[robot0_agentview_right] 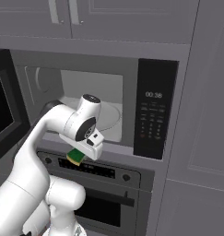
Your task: Place the sponge inside the microwave to prepare for sanitizing.
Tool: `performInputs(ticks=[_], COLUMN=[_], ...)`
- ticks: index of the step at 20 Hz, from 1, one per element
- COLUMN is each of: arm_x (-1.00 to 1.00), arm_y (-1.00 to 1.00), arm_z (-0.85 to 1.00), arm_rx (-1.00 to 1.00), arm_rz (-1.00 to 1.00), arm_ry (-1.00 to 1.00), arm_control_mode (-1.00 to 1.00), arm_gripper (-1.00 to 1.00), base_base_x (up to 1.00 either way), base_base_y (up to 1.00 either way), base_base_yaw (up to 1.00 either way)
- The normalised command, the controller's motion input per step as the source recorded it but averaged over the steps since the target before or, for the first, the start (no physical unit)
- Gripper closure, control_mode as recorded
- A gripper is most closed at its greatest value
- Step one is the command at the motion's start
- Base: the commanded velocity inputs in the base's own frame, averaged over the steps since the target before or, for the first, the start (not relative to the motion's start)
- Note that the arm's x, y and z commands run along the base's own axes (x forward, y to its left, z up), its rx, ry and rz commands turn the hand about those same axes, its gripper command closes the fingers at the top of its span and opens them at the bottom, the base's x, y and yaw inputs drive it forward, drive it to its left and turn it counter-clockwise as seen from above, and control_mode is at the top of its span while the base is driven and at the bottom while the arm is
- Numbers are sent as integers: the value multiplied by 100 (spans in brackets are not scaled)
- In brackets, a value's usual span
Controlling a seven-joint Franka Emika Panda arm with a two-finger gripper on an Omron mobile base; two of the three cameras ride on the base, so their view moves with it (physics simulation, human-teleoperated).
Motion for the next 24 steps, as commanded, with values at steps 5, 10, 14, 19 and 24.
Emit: performInputs(ticks=[5, 10, 14, 19, 24], arm_x=[0, -1, -10, -5, 1], arm_y=[0, 0, 0, 0, 9], arm_z=[0, 0, 0, 5, 25], arm_rx=[0, 0, 0, 0, 0], arm_rz=[0, 0, 0, 0, 0], arm_ry=[0, -1, -5, -25, -34], arm_control_mode=[-100, -100, -100, -100, -100], arm_gripper=[100, 100, 100, 100, 100], base_base_x=[0, 0, 0, 0, 0], base_base_y=[0, 0, 0, 0, 0], base_base_yaw=[0, 0, 0, 0, 0])
